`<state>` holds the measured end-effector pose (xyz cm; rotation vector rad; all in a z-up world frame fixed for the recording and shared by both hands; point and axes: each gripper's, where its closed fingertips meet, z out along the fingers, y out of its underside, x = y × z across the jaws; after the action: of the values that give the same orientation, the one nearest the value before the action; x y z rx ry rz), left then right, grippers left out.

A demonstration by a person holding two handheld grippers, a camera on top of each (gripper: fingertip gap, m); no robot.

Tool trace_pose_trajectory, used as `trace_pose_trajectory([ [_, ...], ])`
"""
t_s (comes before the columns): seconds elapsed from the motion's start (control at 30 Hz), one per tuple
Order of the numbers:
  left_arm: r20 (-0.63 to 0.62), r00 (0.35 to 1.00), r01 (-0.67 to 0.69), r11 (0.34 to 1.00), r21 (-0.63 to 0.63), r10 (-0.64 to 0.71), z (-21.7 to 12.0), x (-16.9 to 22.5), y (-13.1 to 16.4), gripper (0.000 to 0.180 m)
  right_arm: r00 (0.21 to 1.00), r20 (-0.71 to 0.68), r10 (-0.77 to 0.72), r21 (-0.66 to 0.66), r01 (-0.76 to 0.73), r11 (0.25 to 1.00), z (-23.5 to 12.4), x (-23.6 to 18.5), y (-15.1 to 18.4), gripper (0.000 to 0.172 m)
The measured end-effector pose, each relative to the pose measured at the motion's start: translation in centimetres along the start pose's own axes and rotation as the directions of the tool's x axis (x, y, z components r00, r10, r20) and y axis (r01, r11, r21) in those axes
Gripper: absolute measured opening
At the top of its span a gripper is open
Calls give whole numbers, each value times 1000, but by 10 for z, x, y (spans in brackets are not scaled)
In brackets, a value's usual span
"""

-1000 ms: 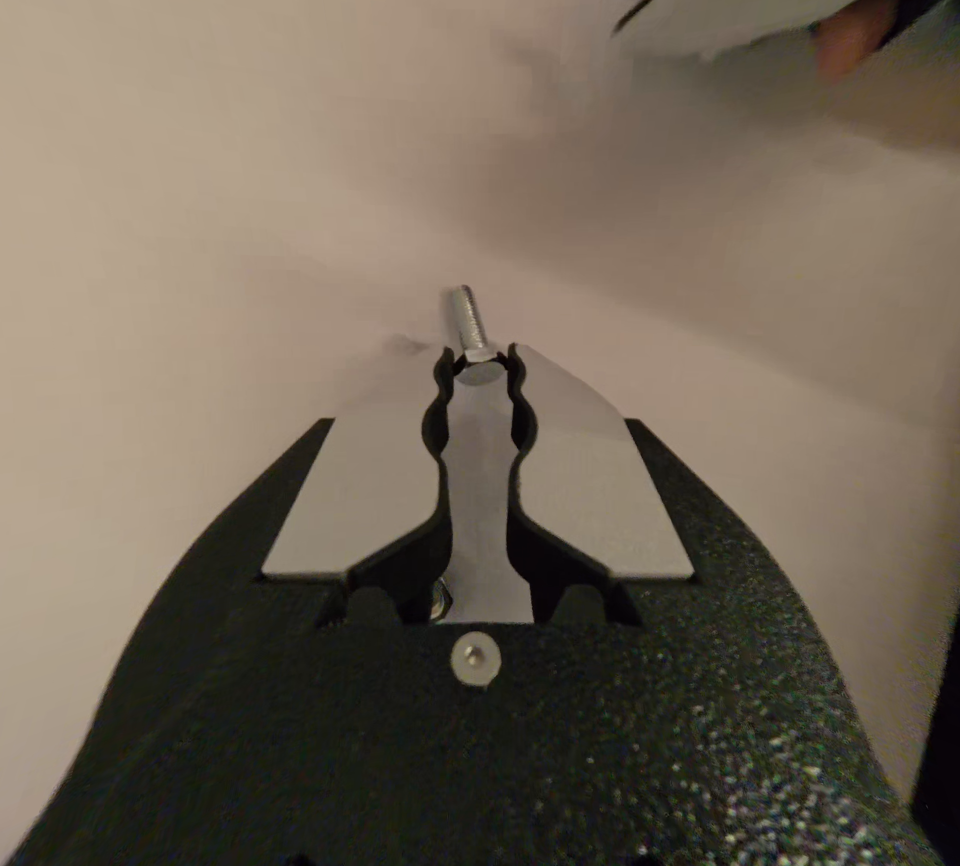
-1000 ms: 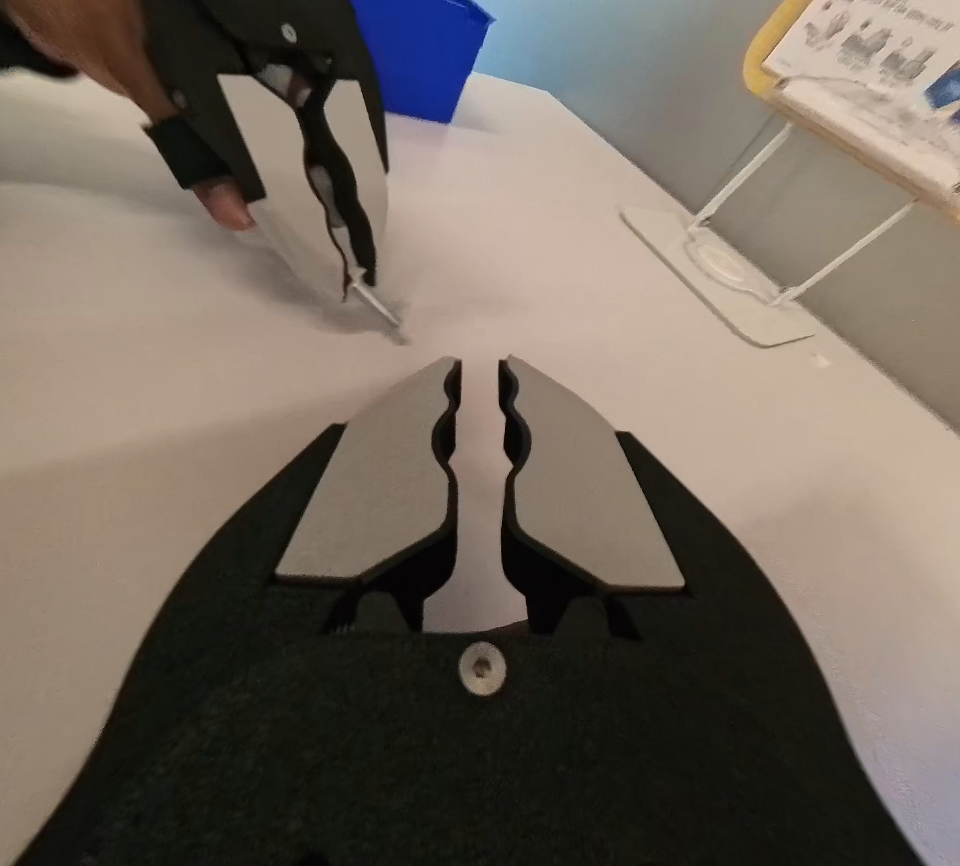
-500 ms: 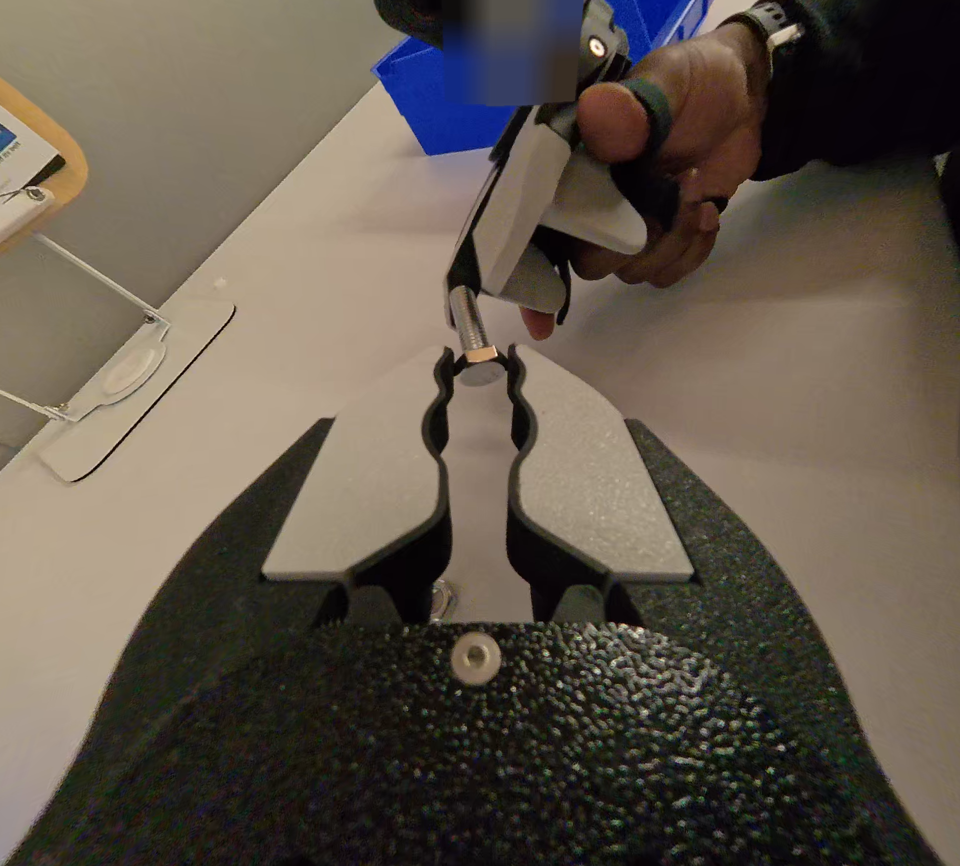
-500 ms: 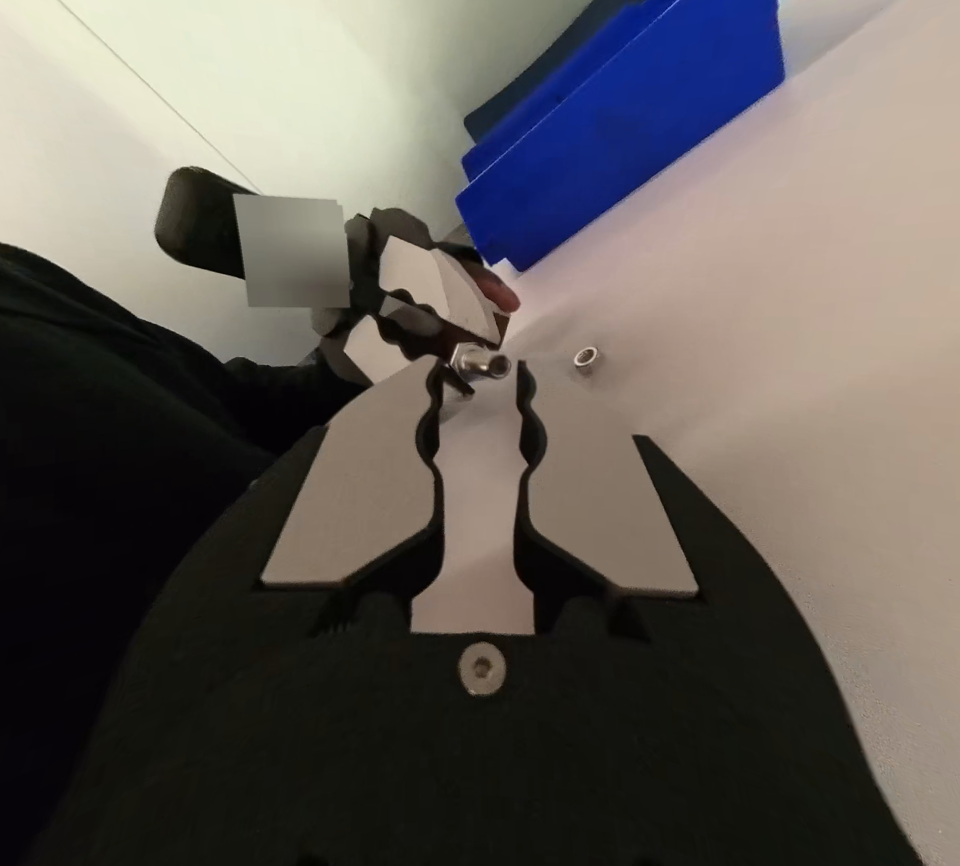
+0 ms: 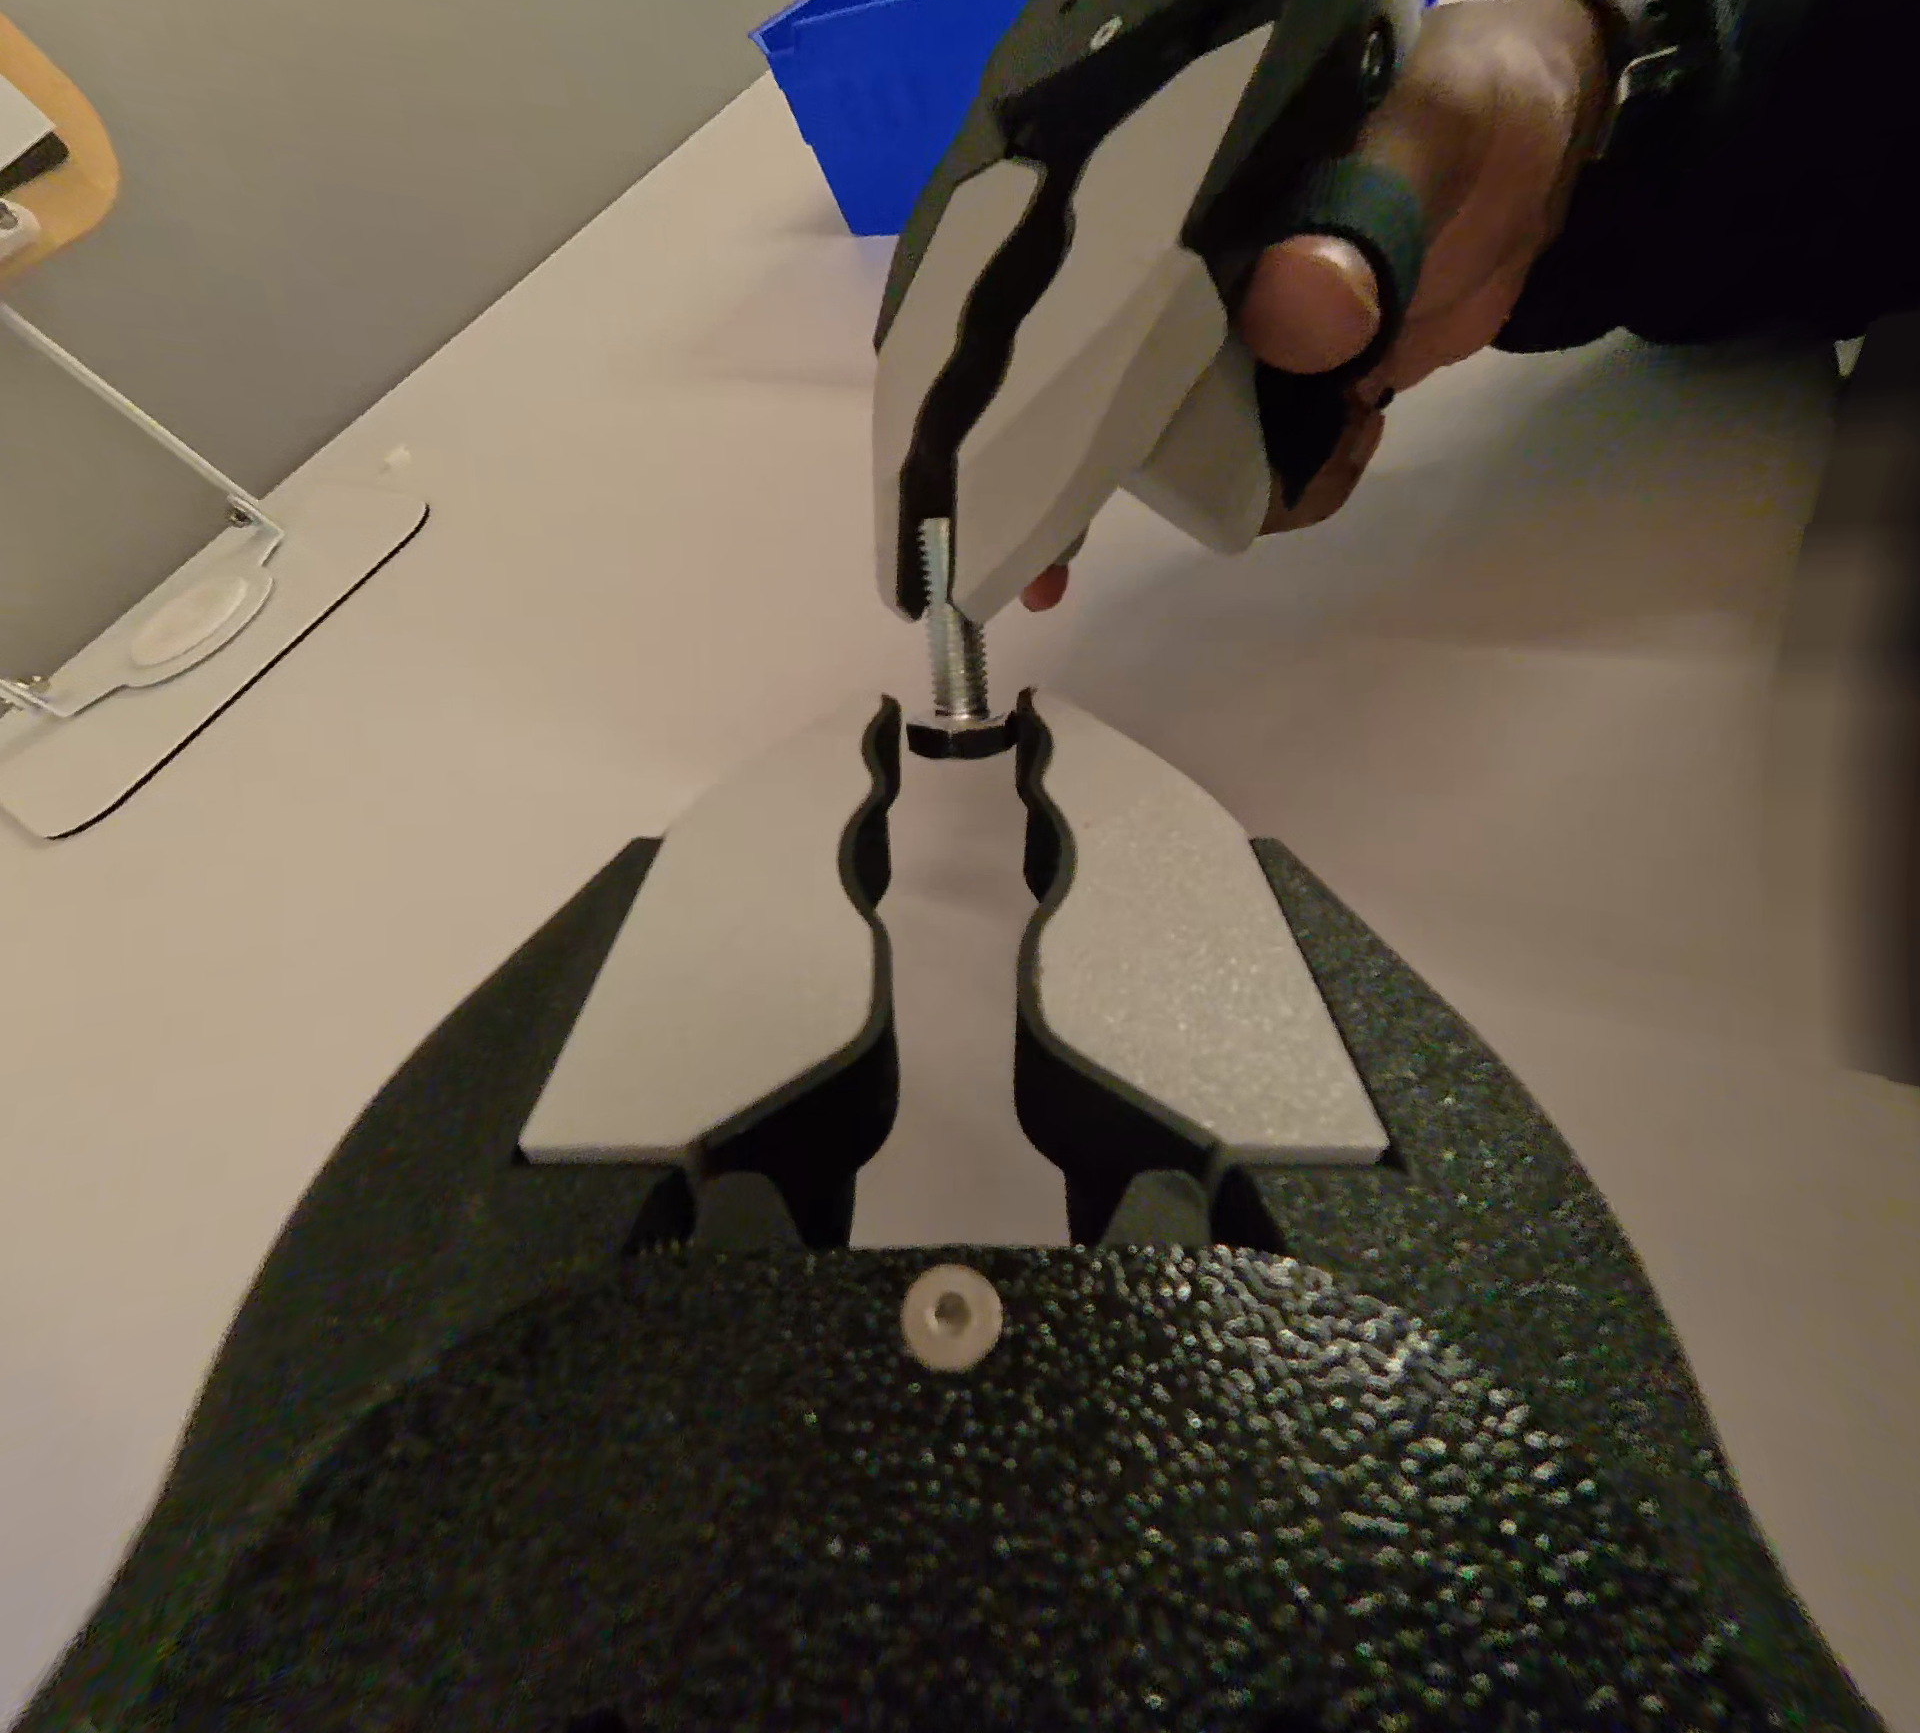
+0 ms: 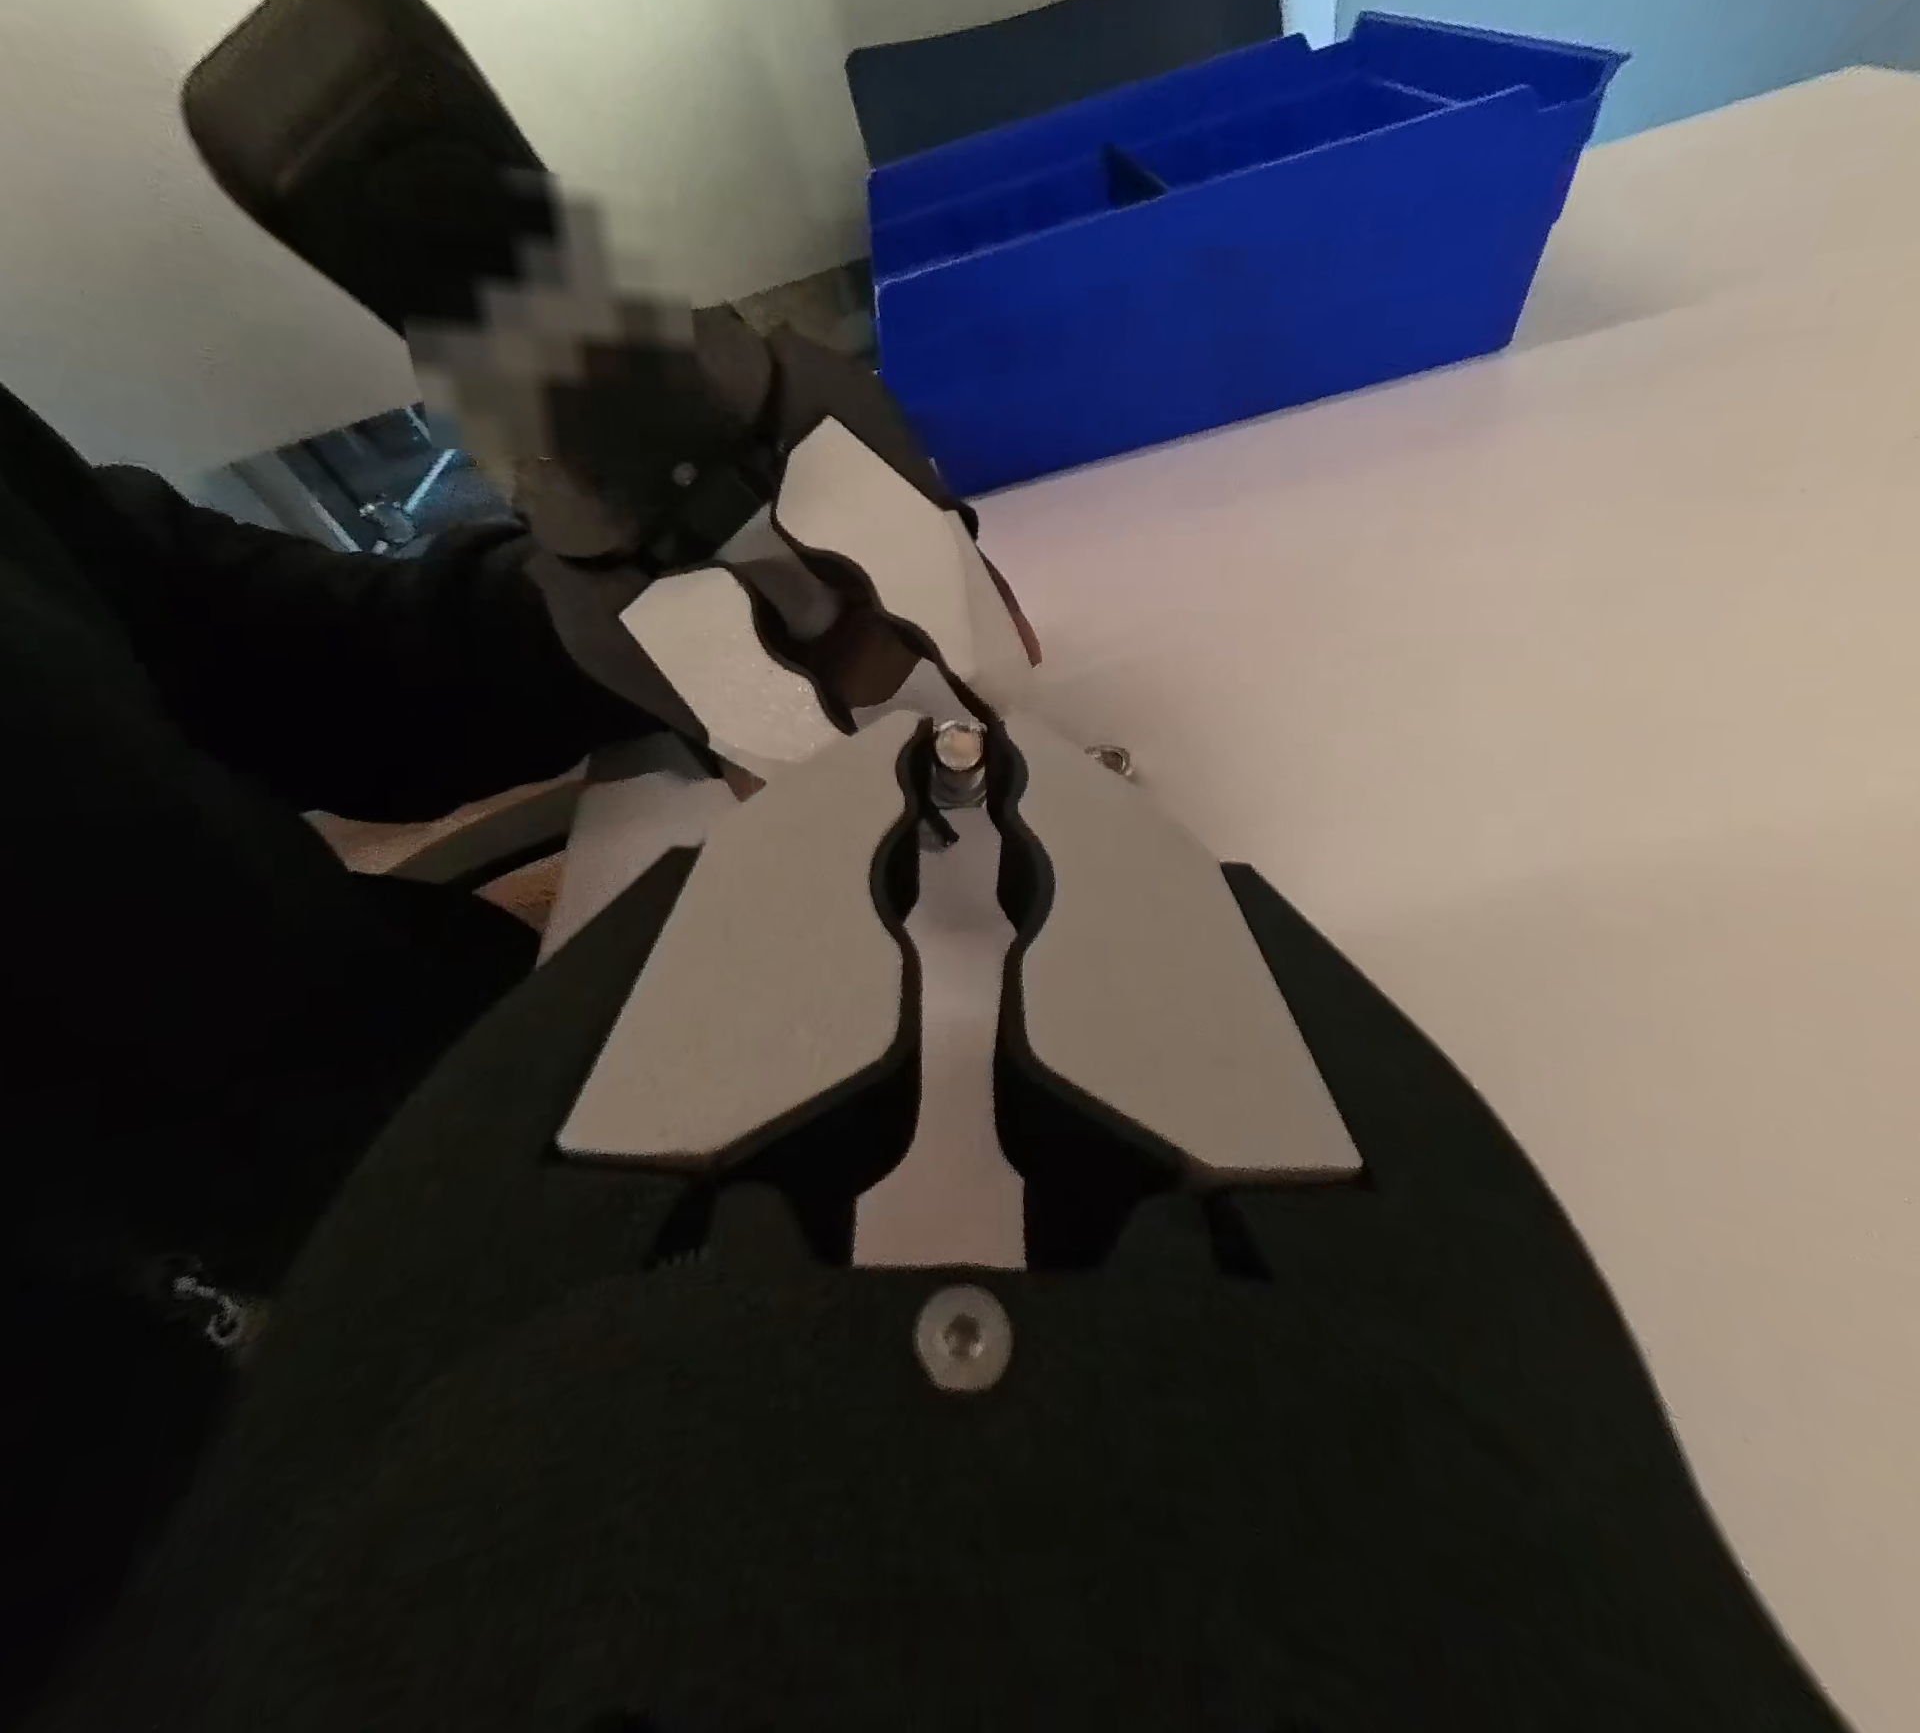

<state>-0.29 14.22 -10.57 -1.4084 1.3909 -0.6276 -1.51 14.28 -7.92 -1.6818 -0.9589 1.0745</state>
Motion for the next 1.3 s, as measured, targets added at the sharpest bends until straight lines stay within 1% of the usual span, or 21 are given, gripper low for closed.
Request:
trace_pose_trajectory([
  [0.1, -43, 999, 21, 1000, -16, -22, -3, 3, 4, 21, 999, 30, -43, -27, 44, 999, 3, -4, 4, 9],
  [0.23, -96, 995, 16, 998, -59, -21, -4, 11, 9, 19, 992, 55, -118, -74, 122, 990, 6, -9, 8, 9],
  [0.43, -105, 994, 12, 997, -76, -20, -4, 11, 13, 18, 986, 62, -155, -97, 160, 982, 10, -11, 10, 9],
  [0.5, -77, 997, 15, 998, -56, -19, -6, 7, 11, 18, 987, 52, -153, -81, 157, 984, 11, -10, 7, 9],
  [0.6, 25, 999, 30, 998, -58, -29, -14, -7, 16, 18, 987, 19, -160, -77, 161, 984, 11, -3, 3, 14],
  [0.67, 101, 994, 51, 995, -84, -42, -24, -19, 26, 18, 986, 12, -165, -115, 166, 979, 12, 4, 4, 18],
  [0.73, 142, 987, 97, 988, -121, -80, -33, -26, 38, 18, 984, 25, -178, -181, 179, 967, 17, 13, 11, 20],
  [0.87, 229, 967, 155, 971, -180, -112, -47, -36, 60, 18, 969, 95, -227, -340, 246, 908, 36, 30, 33, 26],
  [0.97, 273, 955, 171, 967, -187, -116, -56, -40, 65, 18, 947, 174, -270, -421, 319, 849, 53, 36, 47, 27],
  [1.03, 287, 949, 190, 962, -195, -129, -62, -40, 69, 18, 918, 228, -324, -462, 395, 794, 60, 39, 55, 29],
  [1.1, 288, 949, 190, 961, -202, -127, -65, -39, 71, 18, 873, 290, -391, -484, 486, 728, 64, 41, 60, 29],
  [1.17, 280, 952, 186, 961, -204, -125, -69, -37, 72, 18, 831, 362, -423, -486, 555, 675, 68, 40, 64, 31],
  [1.3, 262, 956, 187, 963, -193, -133, -72, -37, 72, 18, 756, 498, -425, -458, 645, 611, 71, 37, 64, 35],
])
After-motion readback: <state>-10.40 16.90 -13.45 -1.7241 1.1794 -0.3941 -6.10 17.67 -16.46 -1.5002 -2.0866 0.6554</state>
